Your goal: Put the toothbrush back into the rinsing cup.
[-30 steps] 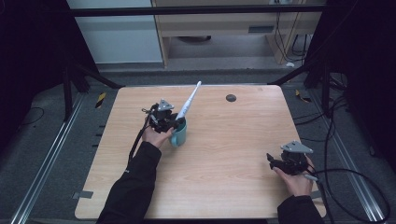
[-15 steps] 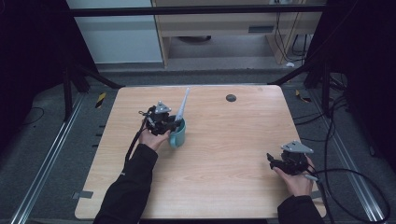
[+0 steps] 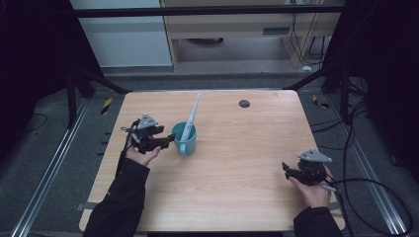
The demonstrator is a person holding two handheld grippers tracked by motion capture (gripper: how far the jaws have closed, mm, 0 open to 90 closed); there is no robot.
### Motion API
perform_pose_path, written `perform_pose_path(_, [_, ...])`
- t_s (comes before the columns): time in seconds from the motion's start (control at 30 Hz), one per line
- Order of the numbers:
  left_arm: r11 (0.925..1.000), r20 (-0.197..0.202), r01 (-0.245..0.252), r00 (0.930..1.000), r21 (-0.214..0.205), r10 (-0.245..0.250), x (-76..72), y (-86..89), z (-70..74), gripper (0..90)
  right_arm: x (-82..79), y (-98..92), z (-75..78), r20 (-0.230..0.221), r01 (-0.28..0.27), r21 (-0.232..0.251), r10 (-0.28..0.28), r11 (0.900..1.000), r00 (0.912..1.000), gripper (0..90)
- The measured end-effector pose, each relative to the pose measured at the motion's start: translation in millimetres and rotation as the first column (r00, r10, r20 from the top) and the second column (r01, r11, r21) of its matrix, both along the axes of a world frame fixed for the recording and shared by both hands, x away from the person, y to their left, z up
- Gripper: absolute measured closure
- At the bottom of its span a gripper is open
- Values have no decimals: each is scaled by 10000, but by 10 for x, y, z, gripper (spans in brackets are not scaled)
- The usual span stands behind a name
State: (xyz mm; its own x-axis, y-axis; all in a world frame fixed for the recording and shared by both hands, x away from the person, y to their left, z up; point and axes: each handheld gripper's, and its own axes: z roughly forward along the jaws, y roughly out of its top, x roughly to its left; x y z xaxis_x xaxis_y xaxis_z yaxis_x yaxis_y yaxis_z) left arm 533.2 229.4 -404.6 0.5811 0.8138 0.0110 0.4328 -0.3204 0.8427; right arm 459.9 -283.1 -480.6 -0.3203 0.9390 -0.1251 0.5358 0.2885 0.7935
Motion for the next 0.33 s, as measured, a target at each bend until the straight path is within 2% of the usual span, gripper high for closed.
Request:
perform_pose_path(0.17, [9987,269,-499,9984,71,497,-184,224,-58,315,-9,-3,6,30,8,15,-8,10000,10000,207])
perform_pose_path(0.27, [9968,306,-789,9964,123,785,-278,339,-138,289,-17,0,8,26,56,33,-56,10000,10000,200])
perform_pose_path(0.33, [9949,196,-971,9951,255,966,-324,406,-207,276,-19,2,9,32,69,63,-69,10000,10000,194])
